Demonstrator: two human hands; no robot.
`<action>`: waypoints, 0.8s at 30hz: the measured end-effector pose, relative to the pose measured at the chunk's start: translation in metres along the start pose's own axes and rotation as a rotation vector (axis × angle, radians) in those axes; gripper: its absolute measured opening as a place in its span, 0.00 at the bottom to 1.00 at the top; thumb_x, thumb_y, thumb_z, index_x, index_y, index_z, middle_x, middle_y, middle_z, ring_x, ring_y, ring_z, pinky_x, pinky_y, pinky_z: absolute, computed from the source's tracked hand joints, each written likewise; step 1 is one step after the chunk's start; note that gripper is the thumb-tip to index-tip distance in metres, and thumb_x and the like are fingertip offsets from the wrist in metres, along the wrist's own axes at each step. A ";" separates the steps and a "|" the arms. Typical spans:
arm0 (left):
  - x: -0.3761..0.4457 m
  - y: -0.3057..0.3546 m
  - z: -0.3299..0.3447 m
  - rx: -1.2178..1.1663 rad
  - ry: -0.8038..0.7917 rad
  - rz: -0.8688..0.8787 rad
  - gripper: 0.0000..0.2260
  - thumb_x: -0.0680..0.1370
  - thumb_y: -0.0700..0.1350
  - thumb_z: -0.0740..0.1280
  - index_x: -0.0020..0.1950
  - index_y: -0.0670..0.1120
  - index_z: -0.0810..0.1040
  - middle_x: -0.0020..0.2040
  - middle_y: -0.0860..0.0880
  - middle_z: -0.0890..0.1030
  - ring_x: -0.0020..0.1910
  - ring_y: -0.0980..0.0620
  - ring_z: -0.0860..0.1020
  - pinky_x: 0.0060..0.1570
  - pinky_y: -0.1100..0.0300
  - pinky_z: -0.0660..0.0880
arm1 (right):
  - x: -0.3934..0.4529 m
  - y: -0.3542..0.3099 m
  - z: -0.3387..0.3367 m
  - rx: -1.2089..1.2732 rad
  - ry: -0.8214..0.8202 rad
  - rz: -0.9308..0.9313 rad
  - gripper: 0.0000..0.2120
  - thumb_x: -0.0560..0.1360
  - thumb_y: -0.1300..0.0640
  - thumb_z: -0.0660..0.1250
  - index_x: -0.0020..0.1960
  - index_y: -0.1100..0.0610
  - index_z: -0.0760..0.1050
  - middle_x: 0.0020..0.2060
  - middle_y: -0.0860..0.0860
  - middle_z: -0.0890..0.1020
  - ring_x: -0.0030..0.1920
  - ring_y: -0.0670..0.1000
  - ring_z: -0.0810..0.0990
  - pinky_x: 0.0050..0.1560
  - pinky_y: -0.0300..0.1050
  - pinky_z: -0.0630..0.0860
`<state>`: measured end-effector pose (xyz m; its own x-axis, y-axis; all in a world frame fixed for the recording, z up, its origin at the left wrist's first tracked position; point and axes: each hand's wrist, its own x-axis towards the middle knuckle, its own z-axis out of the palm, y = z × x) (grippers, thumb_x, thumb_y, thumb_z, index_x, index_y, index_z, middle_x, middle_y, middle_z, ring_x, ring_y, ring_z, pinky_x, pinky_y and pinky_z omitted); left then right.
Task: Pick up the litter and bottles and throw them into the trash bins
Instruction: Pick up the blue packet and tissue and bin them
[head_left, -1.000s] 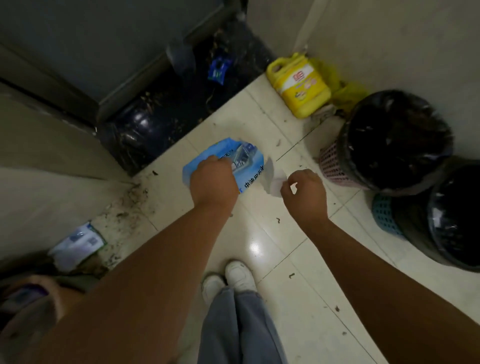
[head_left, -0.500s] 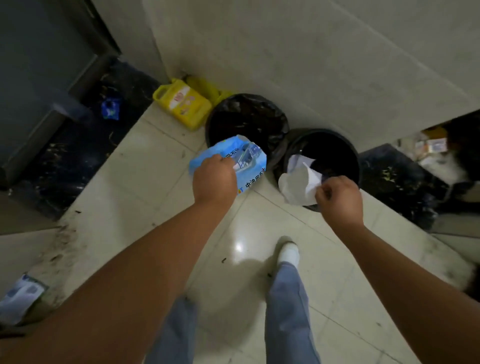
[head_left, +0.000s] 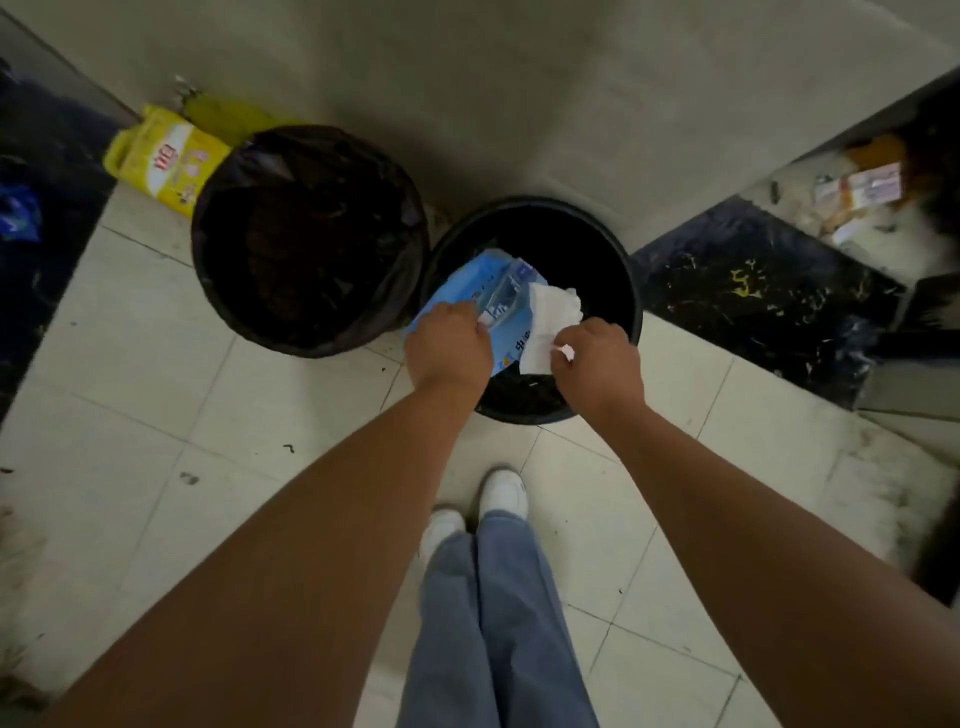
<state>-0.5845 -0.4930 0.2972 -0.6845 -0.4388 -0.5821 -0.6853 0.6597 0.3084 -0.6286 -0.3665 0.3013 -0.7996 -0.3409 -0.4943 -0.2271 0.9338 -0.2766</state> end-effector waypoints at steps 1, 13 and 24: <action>0.004 -0.001 0.008 0.038 -0.032 0.025 0.15 0.82 0.43 0.58 0.66 0.39 0.72 0.65 0.39 0.74 0.65 0.41 0.72 0.63 0.50 0.69 | 0.003 0.006 0.004 -0.030 -0.078 0.036 0.14 0.76 0.59 0.60 0.59 0.64 0.73 0.59 0.63 0.76 0.61 0.64 0.70 0.58 0.57 0.70; -0.026 -0.103 -0.105 0.488 -0.005 0.117 0.27 0.83 0.51 0.53 0.78 0.42 0.49 0.79 0.41 0.48 0.78 0.43 0.45 0.77 0.48 0.46 | -0.015 -0.086 -0.016 -0.037 -0.126 -0.209 0.32 0.76 0.42 0.52 0.74 0.58 0.51 0.75 0.61 0.52 0.76 0.62 0.46 0.76 0.58 0.45; 0.026 -0.378 -0.278 0.371 0.134 -0.213 0.31 0.82 0.57 0.51 0.78 0.40 0.46 0.79 0.41 0.45 0.78 0.44 0.42 0.77 0.48 0.44 | 0.049 -0.412 0.028 -0.246 -0.068 -0.540 0.34 0.71 0.42 0.51 0.65 0.67 0.68 0.64 0.69 0.72 0.65 0.70 0.70 0.63 0.69 0.67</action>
<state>-0.4123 -0.9235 0.3741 -0.5807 -0.6480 -0.4929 -0.6959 0.7093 -0.1125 -0.5585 -0.7714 0.3677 -0.4998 -0.7731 -0.3906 -0.7204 0.6214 -0.3082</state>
